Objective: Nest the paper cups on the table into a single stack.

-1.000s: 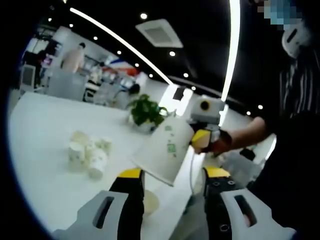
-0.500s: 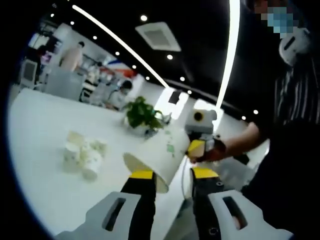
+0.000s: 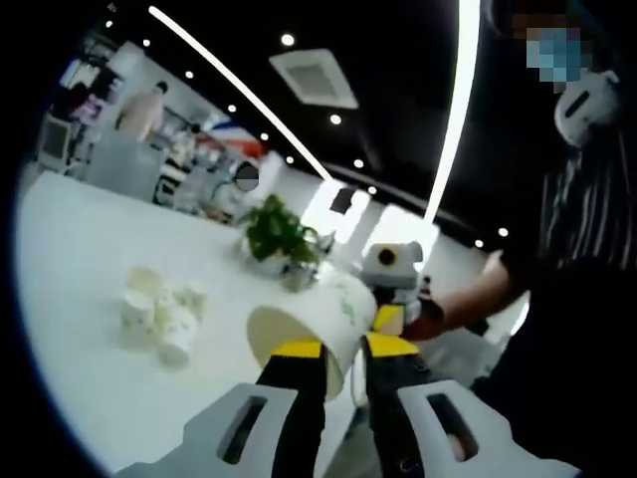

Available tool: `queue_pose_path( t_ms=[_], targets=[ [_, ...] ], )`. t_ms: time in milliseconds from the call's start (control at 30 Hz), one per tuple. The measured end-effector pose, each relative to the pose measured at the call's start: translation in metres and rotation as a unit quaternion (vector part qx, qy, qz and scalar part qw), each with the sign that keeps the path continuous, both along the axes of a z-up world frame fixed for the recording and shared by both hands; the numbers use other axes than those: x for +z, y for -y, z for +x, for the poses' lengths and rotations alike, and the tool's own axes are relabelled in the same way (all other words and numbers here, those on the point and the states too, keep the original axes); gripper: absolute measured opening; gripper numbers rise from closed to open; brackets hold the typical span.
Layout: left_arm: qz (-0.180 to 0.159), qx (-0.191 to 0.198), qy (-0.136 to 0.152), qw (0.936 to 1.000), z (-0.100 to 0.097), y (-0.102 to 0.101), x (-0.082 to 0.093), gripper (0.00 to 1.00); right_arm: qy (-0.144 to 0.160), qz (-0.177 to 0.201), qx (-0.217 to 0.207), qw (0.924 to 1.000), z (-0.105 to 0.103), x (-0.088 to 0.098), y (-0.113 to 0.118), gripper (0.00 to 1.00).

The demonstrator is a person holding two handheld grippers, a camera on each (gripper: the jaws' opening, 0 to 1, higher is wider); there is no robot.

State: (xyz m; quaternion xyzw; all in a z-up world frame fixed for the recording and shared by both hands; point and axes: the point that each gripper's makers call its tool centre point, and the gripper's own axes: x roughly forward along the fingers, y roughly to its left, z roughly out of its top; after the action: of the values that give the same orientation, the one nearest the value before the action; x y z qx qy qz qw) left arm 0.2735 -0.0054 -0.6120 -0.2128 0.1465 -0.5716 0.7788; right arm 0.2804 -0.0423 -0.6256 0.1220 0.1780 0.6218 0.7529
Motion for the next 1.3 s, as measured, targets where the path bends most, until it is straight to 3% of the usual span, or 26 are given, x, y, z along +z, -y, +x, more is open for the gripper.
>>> queue_pose_path(
  t_ms=[533,900,1300],
  targets=[
    [-0.006,-0.050,-0.016,0.9986,-0.016,0.005,0.009,0.00,-0.004,-0.002,0.013,0.9999,-0.005,-0.005,0.000,0.30],
    [0.007,-0.052,-0.009,0.9986,-0.015,0.003,0.010,0.00,0.004,-0.003,0.011,0.9999,-0.004,-0.005,-0.002,0.30],
    [0.023,-0.063,-0.007,0.9977,-0.013,0.008,0.006,0.00,0.010,-0.006,-0.002,0.9999,0.001,0.001,0.001,0.42]
  ],
)
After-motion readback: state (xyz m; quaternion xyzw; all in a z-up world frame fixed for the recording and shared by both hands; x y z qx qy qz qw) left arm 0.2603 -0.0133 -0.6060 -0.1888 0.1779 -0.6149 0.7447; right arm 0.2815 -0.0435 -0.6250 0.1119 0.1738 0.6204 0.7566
